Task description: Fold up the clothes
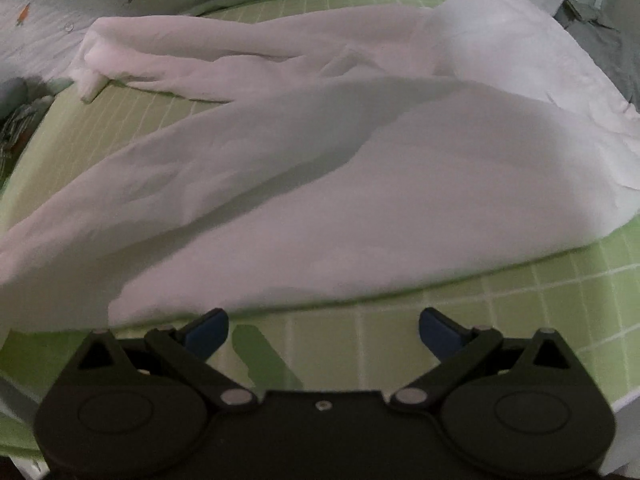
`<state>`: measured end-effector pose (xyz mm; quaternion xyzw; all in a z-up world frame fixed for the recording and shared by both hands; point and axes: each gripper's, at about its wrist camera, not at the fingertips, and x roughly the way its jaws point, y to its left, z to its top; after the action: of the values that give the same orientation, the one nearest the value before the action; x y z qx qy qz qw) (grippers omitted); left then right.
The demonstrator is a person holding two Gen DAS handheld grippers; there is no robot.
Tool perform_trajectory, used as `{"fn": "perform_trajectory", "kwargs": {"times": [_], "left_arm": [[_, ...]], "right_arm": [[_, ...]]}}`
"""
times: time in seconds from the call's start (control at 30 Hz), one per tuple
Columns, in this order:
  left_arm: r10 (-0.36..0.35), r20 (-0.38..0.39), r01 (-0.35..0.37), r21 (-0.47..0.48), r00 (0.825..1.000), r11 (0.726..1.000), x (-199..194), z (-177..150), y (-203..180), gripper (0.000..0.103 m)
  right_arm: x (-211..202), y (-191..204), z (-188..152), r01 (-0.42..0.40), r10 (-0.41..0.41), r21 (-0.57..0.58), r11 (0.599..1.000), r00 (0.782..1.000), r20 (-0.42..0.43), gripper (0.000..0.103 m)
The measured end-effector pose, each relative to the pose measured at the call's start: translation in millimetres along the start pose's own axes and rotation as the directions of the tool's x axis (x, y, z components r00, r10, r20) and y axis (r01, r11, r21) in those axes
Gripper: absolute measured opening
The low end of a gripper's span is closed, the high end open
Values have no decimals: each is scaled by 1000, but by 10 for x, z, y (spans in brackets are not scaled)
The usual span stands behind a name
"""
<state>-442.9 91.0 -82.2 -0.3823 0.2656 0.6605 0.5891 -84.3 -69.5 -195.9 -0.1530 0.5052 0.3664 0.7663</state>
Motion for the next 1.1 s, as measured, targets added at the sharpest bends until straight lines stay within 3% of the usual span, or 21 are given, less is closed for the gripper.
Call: {"fn": "perform_trajectory", "kwargs": {"times": [0.4, 0.63, 0.8, 1.1], "left_arm": [[22, -24, -23, -32, 999, 999, 20, -242, 109, 28], [23, -28, -24, -24, 999, 999, 34, -202, 95, 28], [22, -36, -23, -26, 999, 999, 44, -194, 107, 28], [10, -45, -13, -64, 999, 998, 53, -237, 163, 29]], "right_arm": [[-53, -64, -93, -12, 11, -66, 998, 1000, -9, 103], [25, 245, -48, -55, 52, -162, 985, 998, -23, 103], [130, 647, -6, -80, 74, -289, 954, 997, -32, 103], [270, 1399, -39, -123, 143, -497, 859, 990, 2, 103]]}}
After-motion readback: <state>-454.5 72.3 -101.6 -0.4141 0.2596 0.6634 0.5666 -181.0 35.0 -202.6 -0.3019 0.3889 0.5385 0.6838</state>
